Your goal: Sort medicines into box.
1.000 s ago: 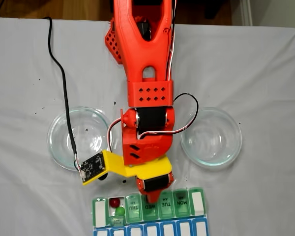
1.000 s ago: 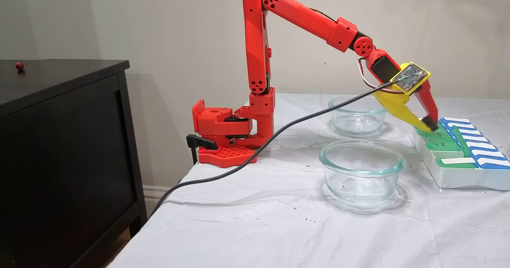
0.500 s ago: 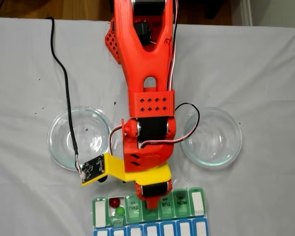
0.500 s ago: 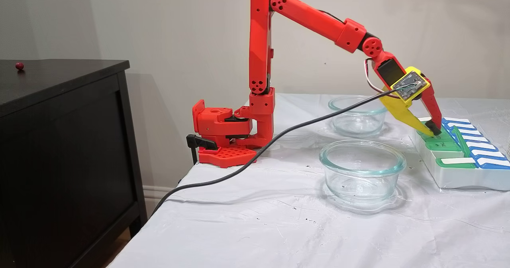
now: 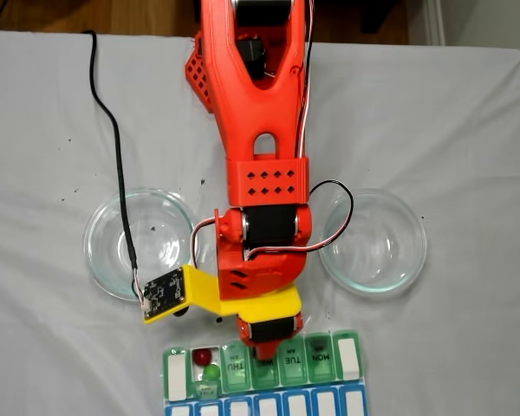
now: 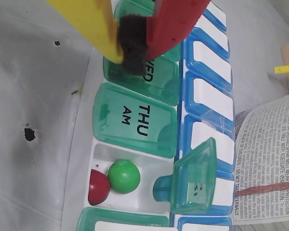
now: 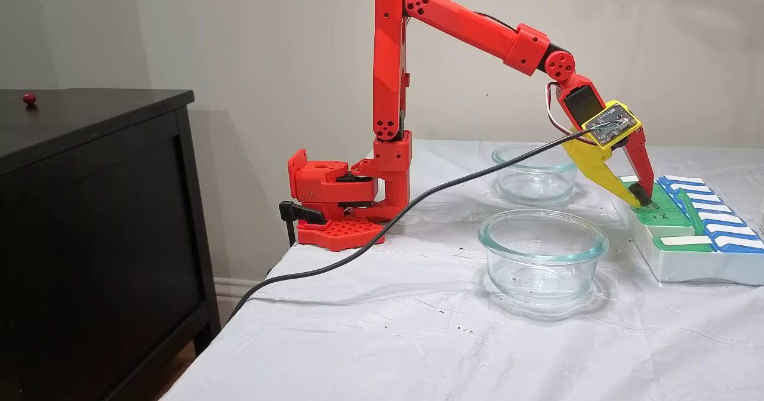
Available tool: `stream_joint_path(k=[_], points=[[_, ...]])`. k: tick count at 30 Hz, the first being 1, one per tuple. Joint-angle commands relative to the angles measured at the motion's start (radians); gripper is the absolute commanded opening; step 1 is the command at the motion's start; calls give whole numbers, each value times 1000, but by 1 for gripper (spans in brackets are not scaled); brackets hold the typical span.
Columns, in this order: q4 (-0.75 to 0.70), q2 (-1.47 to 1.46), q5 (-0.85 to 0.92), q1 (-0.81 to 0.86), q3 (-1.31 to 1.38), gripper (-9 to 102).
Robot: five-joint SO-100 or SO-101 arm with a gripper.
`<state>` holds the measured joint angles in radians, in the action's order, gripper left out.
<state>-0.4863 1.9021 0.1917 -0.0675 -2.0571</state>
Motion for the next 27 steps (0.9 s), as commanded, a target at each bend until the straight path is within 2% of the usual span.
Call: stream_joint_path(k=[1, 3, 11, 21, 27], points=[[186, 206, 61, 51, -43, 0], [267, 272, 81, 74, -80, 0], [411, 376, 106, 132, -143, 0], [485, 179, 221, 184, -92, 0], [500, 61, 224, 216, -25, 0]])
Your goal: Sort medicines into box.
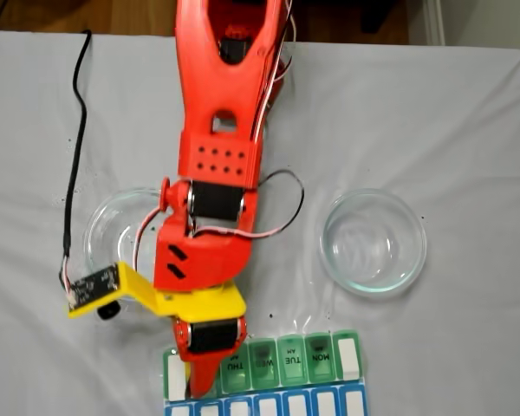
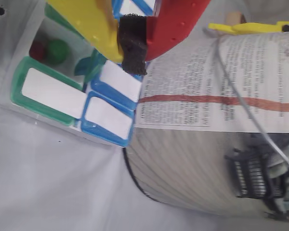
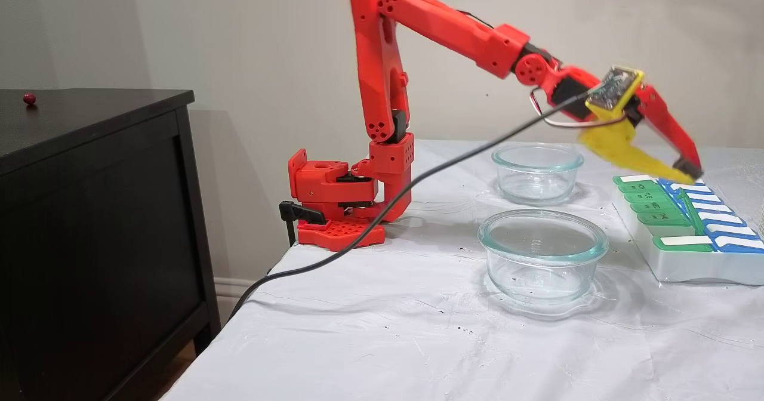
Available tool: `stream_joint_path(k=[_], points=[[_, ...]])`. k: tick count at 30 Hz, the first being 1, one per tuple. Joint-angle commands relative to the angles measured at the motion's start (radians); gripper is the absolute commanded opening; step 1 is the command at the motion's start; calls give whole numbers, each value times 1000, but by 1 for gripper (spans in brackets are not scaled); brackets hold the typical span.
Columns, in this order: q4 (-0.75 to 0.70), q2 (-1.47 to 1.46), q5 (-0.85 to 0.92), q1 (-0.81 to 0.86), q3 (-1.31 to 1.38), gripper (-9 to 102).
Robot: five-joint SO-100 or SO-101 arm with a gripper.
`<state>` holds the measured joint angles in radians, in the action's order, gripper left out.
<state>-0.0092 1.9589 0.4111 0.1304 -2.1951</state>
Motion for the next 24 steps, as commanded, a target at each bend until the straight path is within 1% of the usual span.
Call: stream_joint_path(k=[1, 10, 15, 18, 24], points=[[11, -2, 5, 18, 118, 0], [-135, 49, 8, -15, 104, 0], [-77, 95, 6, -20, 80, 0], [-20, 104, 21, 14, 97, 0], [-3, 121, -35, 55, 153, 0]])
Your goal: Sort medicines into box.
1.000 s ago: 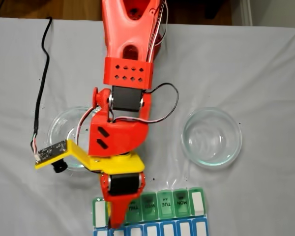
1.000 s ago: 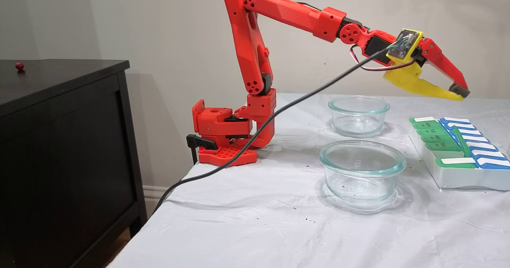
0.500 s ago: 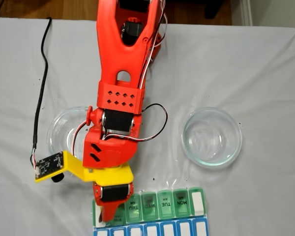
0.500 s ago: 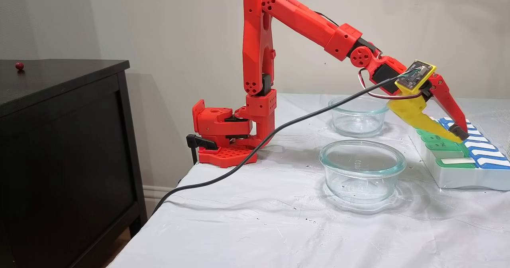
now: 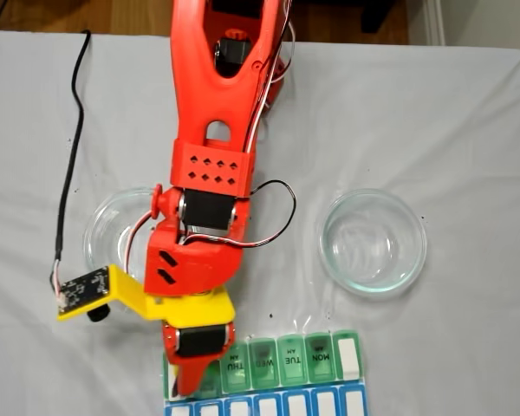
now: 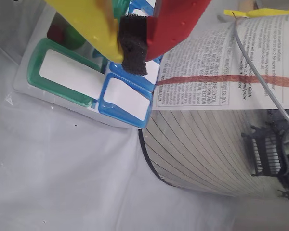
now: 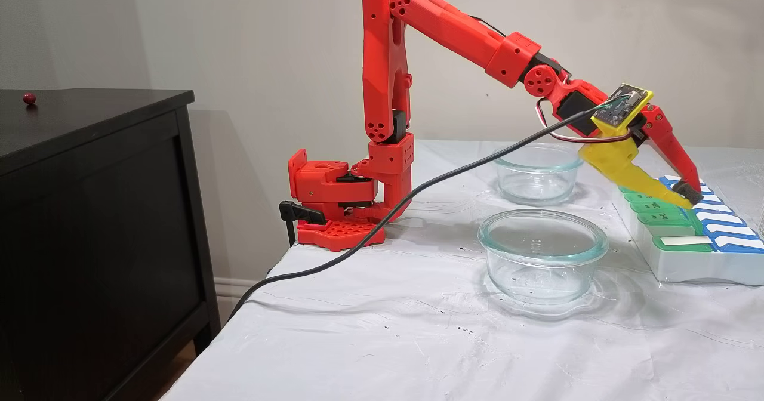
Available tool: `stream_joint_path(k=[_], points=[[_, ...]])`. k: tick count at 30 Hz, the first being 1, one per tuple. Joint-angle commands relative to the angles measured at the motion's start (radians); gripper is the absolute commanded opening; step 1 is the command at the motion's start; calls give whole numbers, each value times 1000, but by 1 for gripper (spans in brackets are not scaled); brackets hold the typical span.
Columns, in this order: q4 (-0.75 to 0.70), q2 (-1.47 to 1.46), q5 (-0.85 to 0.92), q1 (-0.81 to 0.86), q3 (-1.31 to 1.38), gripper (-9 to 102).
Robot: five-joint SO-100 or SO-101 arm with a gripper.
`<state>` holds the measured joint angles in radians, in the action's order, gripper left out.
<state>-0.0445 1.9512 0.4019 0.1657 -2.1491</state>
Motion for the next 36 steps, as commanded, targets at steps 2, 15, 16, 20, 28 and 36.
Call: stream_joint_path(k=[2, 15, 16, 20, 28, 36], points=[[66, 135, -44, 14, 87, 0], [91, 46, -190, -78, 48, 0], [92, 38, -189, -78, 48, 0], [60, 17, -160, -71, 64, 0], [-84, 35, -94, -72, 72, 0], [-175, 37, -66, -67, 77, 0]])
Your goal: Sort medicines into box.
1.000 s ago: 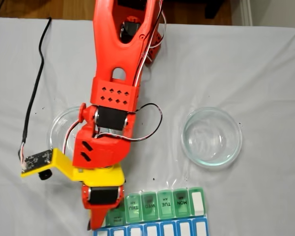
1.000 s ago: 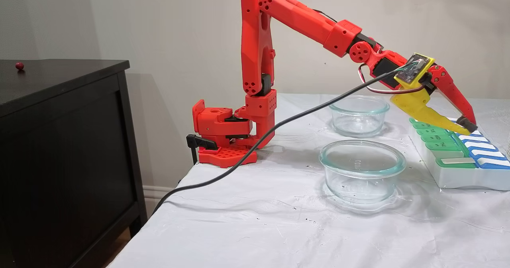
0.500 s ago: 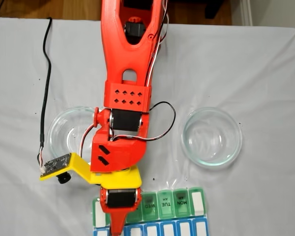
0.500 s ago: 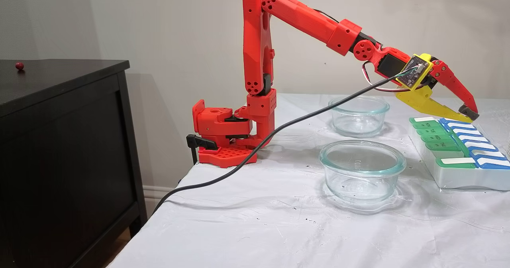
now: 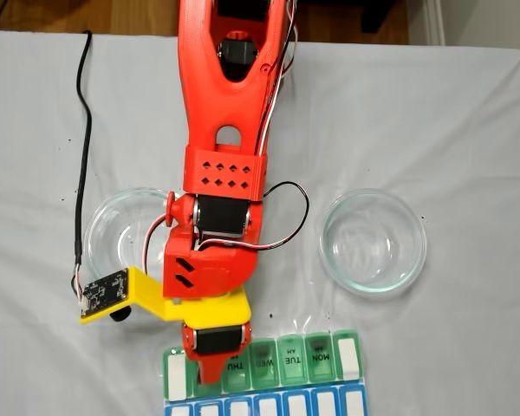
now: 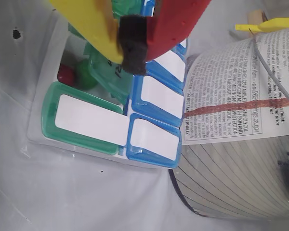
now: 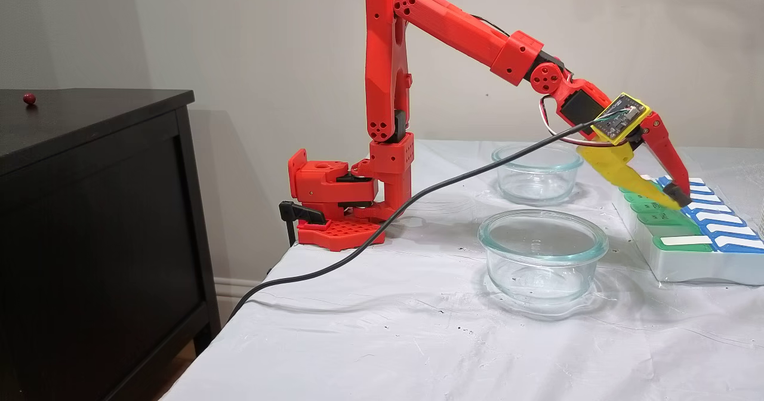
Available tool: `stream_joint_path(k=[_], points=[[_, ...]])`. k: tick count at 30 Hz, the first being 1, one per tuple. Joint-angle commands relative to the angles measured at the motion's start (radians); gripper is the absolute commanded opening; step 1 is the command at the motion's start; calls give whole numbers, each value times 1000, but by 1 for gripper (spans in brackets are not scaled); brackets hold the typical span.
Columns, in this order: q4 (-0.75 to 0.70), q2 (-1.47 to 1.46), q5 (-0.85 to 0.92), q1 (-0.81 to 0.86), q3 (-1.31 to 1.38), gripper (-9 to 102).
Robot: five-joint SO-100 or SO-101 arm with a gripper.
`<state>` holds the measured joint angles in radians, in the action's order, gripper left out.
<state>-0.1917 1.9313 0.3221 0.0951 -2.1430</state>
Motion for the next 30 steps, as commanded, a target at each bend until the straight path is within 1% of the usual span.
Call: stream_joint_path(k=[1, 21, 26, 30], points=[[-32, 52, 17, 2, 71, 0], [-75, -31, 23, 25, 89, 0], [-80, -94, 51, 12, 78, 0], [-75, -86, 75, 0, 55, 0]])
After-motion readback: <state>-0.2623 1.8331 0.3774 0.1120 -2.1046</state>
